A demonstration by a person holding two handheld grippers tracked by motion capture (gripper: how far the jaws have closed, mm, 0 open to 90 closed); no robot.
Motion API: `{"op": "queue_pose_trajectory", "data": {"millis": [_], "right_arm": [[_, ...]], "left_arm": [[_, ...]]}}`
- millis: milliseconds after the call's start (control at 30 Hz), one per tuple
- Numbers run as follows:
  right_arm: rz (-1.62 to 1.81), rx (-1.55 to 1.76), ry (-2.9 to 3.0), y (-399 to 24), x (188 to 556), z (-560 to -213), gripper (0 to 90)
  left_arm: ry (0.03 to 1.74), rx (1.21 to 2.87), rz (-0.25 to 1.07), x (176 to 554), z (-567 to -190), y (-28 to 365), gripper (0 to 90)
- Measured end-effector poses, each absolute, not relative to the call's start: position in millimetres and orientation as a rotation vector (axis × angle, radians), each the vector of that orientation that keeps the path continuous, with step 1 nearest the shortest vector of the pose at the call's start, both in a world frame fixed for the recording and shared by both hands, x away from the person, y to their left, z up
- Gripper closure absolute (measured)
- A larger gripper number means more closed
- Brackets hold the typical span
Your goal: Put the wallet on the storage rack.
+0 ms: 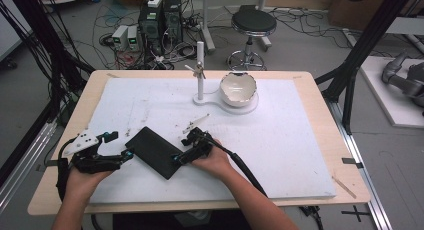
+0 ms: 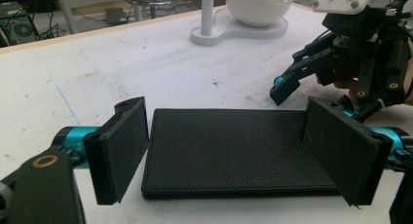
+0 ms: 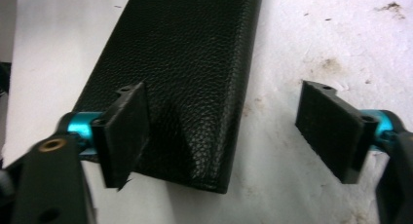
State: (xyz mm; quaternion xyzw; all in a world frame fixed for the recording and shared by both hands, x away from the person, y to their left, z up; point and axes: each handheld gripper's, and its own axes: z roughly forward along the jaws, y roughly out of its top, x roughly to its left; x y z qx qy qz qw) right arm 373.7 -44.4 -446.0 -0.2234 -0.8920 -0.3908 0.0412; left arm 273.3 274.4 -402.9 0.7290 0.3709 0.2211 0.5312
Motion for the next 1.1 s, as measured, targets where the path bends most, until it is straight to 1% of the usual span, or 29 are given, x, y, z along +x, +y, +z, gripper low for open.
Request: {"op": "queue_pose_trajectory", "data": {"millis": [33,100,167,333,533,633,767,900,1100], "right_arm": [[-1.193,-0.673,-2.717,-44.8,373.1,-445.2,29.1],[-1.190,-0.650,-2.702,-44.3,371.3,-445.2,33.6],[-1.196,-0.631,-2.686,-43.9,369.6,-446.1,41.0],[-1.179,-0.656,-2.625,-45.9,372.0,-447.1,49.0],[-1.190,-0.698,-2.572,-49.5,375.5,-446.4,70.2],[-1.192,-0.690,-2.632,-47.3,370.5,-441.1,77.2],[-1.190,-0.689,-2.701,-43.9,363.6,-435.1,82.4],[-1.208,-0.660,-2.714,-47.9,362.0,-428.6,83.4],[-1.235,-0.601,-2.794,-68.6,364.0,-408.5,84.3]], "left_arm": [[0.885,1.739,0.528,273.3,-403.0,274.5,17.6],[0.885,1.741,0.528,273.3,-403.0,274.4,17.6],[0.887,1.740,0.528,273.3,-403.2,274.2,17.6],[0.888,1.747,0.533,273.2,-404.0,272.4,17.6],[0.885,1.753,0.533,273.8,-404.5,271.6,17.6],[0.885,1.748,0.538,273.5,-404.3,272.7,17.6],[0.884,1.736,0.530,272.8,-404.4,274.0,17.6],[0.882,1.726,0.524,272.5,-404.9,274.9,17.6],[0.880,1.725,0.514,274.9,-404.6,274.0,17.6]]}}
